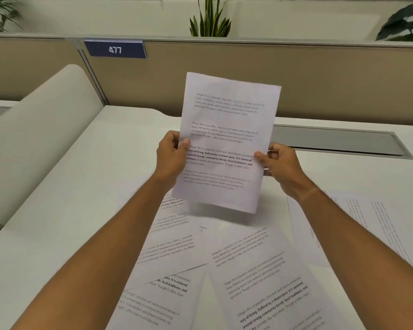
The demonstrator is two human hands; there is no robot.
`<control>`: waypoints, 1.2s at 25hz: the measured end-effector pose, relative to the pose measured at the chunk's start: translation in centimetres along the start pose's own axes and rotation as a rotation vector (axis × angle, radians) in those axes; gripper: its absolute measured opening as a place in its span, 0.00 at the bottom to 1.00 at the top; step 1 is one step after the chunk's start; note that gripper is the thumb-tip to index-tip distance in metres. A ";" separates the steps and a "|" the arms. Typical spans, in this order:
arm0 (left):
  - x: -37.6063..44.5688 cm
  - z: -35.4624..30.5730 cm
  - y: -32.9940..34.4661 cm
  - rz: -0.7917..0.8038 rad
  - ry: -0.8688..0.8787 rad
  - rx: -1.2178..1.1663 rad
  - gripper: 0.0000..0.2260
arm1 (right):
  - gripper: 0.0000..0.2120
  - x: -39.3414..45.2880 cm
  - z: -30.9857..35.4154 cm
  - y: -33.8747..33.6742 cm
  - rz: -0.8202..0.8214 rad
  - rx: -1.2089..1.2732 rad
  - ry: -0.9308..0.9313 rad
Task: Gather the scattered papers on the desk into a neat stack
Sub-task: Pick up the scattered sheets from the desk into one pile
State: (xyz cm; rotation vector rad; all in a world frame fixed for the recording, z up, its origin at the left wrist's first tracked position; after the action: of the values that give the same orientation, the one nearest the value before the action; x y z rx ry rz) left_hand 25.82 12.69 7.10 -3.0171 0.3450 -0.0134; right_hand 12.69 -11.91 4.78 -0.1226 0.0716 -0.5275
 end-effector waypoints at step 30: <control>-6.0 8.2 2.4 1.274 0.716 1.529 0.15 | 0.04 -10.2 -6.6 -6.1 -0.329 0.194 0.251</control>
State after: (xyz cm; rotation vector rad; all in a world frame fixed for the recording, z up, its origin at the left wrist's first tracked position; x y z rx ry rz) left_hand 19.64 12.52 -1.25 -0.9052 1.3544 -0.7788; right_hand 0.21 -12.67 -0.56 0.1245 0.2473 -0.8736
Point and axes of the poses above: each hand's wrist, its own x-axis towards the middle knuckle, its own y-axis out of the palm, z = x × y, the point moved 6 cm from there along x, towards the middle knuckle, and after that the axes turned 5 degrees about -x, right-handed, at the moved point
